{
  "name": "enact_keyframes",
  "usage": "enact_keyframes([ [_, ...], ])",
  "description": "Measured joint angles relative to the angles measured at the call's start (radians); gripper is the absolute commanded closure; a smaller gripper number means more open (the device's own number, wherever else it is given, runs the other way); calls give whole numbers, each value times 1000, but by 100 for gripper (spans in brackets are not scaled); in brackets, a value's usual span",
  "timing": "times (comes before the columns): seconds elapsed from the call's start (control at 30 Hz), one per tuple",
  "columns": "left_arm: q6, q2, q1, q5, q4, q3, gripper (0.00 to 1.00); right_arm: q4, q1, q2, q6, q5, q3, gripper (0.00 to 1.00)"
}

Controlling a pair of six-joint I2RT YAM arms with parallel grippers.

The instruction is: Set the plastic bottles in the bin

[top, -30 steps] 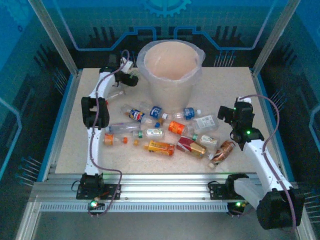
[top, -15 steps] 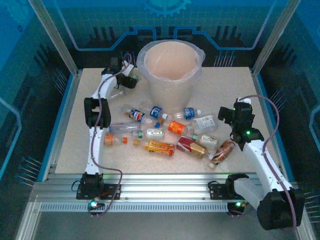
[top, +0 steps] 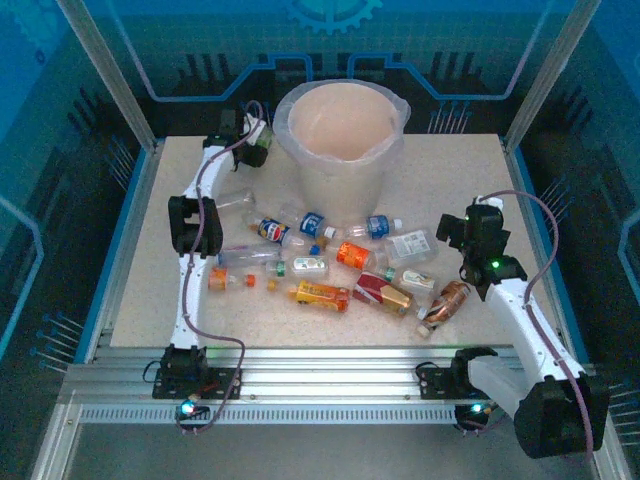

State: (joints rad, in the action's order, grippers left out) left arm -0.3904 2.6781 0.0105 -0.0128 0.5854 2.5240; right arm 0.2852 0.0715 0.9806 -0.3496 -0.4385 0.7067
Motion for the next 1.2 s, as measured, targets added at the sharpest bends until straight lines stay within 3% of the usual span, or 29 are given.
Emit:
enact_keyframes([
  [0.17, 55, -74, 0, -68, 0, 0, 72, 13, 0, -22, -10, 0, 0, 0],
  [0.4, 179, -304, -2, -142, -1, -20, 78, 30, 0, -85, -10, 0, 0, 0],
  [0.7, 322, -604, 17, -104, -22, -110, 79, 82, 1, -174, -8, -26, 0, 0],
  [0.93, 348, -701, 180, -15, -23, -119, 79, 133, 1, -209, 2, -59, 0, 0],
  [1.2, 331, -675, 393, 71, -12, -108, 79, 171, 1, -216, 10, -63, 5, 0],
])
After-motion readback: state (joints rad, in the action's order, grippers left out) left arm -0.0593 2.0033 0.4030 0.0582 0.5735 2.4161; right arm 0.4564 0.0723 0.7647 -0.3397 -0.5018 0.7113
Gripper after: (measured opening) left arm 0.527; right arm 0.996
